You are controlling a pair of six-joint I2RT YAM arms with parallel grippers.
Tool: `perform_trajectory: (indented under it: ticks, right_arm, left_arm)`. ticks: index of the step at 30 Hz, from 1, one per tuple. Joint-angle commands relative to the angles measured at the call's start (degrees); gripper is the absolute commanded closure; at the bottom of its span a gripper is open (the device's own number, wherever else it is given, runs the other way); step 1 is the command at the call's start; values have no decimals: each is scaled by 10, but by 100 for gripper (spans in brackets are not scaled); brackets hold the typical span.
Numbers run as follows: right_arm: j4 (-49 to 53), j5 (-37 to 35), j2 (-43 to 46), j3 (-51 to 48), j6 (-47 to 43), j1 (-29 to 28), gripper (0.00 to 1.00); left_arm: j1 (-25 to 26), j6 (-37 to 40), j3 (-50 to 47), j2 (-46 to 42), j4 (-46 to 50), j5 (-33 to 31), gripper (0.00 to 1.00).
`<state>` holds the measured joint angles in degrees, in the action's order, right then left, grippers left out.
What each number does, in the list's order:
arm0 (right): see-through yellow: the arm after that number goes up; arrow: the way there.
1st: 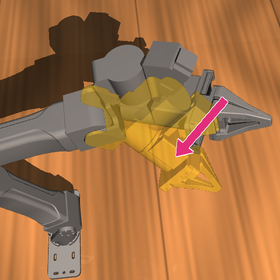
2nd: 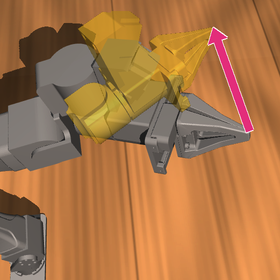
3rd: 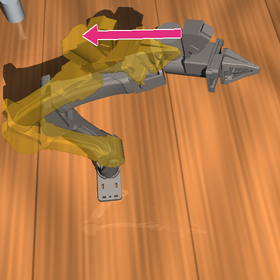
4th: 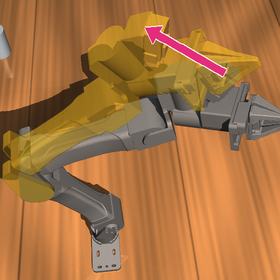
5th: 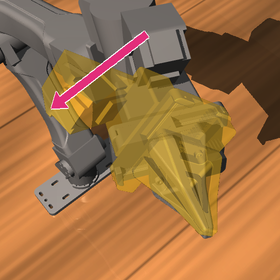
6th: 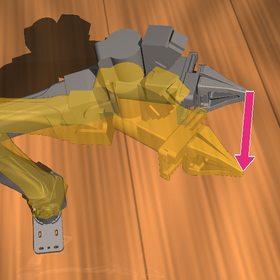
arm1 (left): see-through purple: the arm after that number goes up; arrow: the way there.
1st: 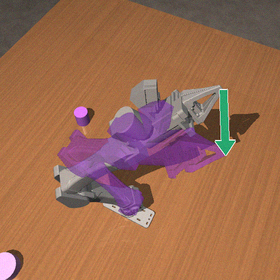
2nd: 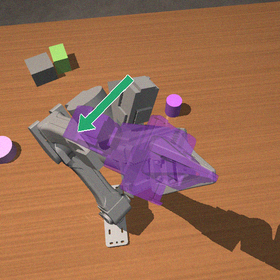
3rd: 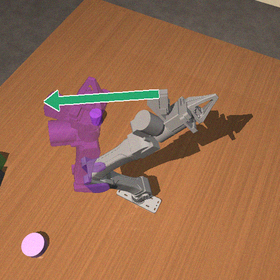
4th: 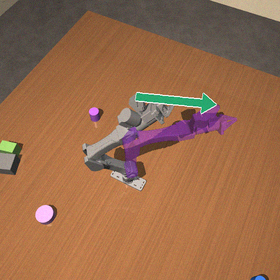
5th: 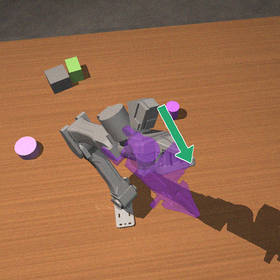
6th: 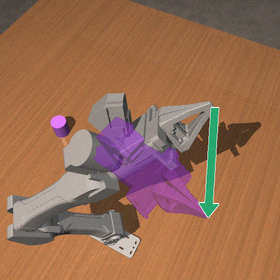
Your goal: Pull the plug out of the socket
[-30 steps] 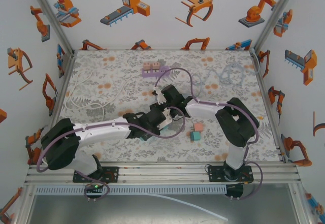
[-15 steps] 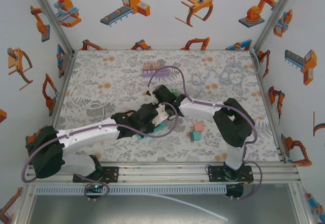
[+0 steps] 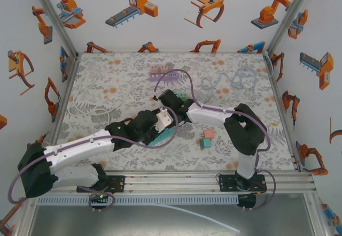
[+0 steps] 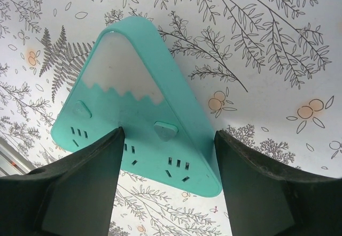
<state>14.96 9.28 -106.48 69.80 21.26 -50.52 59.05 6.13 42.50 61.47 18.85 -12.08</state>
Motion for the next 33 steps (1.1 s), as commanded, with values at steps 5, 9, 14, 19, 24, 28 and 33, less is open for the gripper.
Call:
perform_trajectory:
  ticks: [5,9,14,19,24,28,33]
  right_arm:
    - [24,-16,45,-10,14,-2,36]
    - [-13,-1,90,-10,41,3,35]
    - [-51,-26,165,-38,73,20,35]
    - [-54,-72,259,-86,136,72,35]
    - [-73,-48,347,-160,197,168,36]
    - [-46,-46,409,-195,212,232,36]
    - [-22,-59,481,-226,210,277,35]
  left_arm:
    - [-18,-71,-53,-123,-37,37,95]
    - [-21,-145,-72,-188,-58,19,96]
    - [-21,-297,-74,-224,-81,16,95]
    - [-18,-462,-103,-210,-186,51,95]
    - [9,-572,-142,-132,-340,52,95]
    - [59,-602,-119,-23,-430,54,95]
    - [118,-619,-54,155,-517,93,96]
